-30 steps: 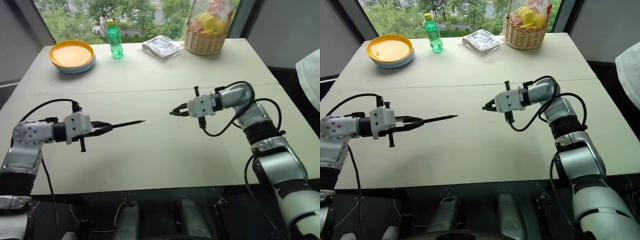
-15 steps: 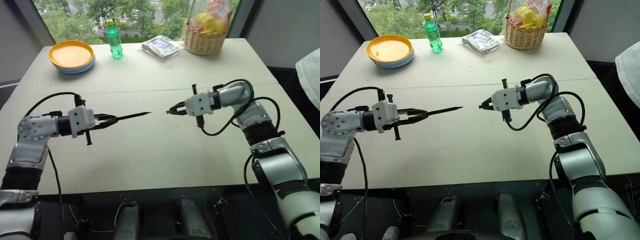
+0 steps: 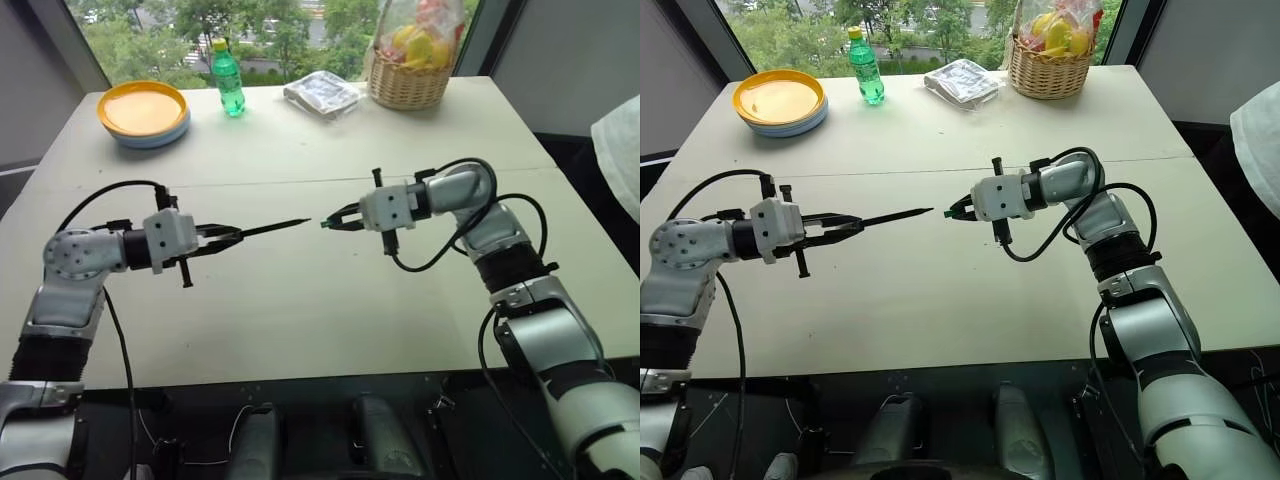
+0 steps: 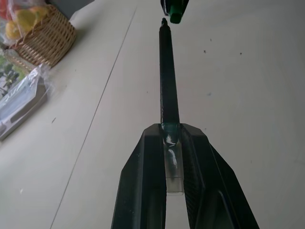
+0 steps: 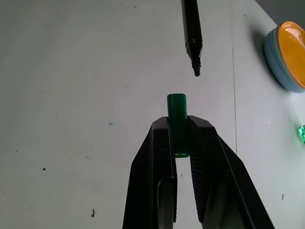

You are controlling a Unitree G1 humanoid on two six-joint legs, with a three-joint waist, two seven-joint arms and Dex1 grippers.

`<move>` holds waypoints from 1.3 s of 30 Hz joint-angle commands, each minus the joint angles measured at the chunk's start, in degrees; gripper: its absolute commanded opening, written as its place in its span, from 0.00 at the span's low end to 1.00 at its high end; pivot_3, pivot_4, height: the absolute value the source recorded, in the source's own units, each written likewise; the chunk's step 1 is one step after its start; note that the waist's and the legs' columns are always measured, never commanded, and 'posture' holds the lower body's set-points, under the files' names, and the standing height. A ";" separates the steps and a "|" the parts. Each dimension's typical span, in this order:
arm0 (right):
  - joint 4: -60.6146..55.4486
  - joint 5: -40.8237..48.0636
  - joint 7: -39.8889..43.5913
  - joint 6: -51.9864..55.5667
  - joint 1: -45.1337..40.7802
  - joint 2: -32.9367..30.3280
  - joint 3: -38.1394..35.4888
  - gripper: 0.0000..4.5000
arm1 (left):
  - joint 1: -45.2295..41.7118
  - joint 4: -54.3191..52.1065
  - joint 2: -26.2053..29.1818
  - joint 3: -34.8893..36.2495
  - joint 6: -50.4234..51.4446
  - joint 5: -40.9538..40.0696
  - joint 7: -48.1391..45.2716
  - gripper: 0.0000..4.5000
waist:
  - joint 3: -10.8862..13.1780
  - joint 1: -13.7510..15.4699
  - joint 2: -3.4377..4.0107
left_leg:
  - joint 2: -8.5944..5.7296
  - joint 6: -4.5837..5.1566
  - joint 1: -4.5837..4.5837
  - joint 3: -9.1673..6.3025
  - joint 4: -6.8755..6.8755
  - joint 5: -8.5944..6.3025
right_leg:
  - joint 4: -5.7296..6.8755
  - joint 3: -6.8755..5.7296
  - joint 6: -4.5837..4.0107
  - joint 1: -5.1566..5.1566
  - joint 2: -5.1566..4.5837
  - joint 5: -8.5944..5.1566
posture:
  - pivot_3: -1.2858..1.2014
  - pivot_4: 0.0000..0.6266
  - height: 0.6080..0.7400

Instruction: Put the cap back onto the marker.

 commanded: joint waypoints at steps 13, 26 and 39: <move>-1.01 1.04 -0.61 -0.20 -1.39 0.49 -0.26 0.01 | 0.81 -4.54 0.59 -0.14 3.18 -1.63 -0.78 0.00 | 0.00 0.00 0.00 | 0.00 0.00 0.00 0.00 0.00 0.00 | 0.01 0.00 0.00 0.00 0.01 0.00 | 0.52 0.24 1.00; -2.38 1.44 0.91 0.77 -0.74 -0.27 -0.23 0.01 | 0.98 -4.94 1.13 -0.49 3.32 -0.72 -0.82 0.00 | 0.00 0.00 0.00 | 0.00 0.00 0.00 0.00 0.00 0.00 | 0.01 0.00 0.00 0.00 0.01 0.00 | 0.52 0.24 1.00; -4.38 2.46 1.98 2.43 -0.26 -0.41 -0.32 0.01 | 0.72 -4.72 1.05 -0.74 2.91 0.19 -0.73 0.00 | 0.00 0.01 0.00 | 0.00 0.00 0.00 0.00 0.00 0.00 | 0.01 0.00 0.00 0.00 0.01 0.00 | 0.52 0.24 1.00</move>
